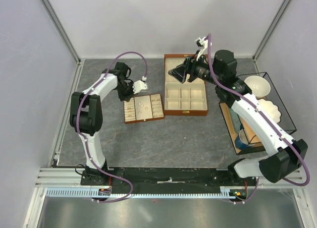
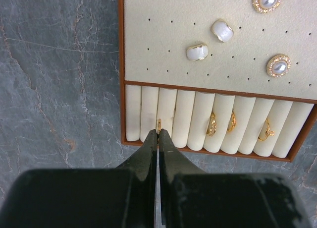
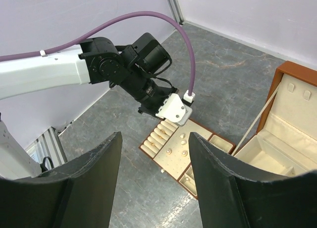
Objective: Organize the mixed jewelry
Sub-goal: Place the jewelry in the compartment layer.
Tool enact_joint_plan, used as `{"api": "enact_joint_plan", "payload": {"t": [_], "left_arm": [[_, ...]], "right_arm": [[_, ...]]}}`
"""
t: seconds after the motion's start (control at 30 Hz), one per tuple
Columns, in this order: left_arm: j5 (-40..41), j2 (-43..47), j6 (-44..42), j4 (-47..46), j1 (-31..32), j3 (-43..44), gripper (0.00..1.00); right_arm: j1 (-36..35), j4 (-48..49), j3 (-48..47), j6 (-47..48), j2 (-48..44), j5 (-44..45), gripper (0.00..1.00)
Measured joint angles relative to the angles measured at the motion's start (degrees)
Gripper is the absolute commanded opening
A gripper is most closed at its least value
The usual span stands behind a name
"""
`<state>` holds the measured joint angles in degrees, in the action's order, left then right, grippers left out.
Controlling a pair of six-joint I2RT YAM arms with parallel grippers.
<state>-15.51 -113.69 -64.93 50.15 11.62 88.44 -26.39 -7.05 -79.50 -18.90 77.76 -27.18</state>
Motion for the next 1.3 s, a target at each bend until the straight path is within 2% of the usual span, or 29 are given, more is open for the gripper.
{"api": "enact_joint_plan", "payload": {"t": [1.3], "left_arm": [[0.52, -3.61, -1.38, -1.18, 0.11, 0.74, 0.02]], "right_arm": [[1.27, 1.44, 1.38, -1.07, 0.00, -1.18, 0.63]]}}
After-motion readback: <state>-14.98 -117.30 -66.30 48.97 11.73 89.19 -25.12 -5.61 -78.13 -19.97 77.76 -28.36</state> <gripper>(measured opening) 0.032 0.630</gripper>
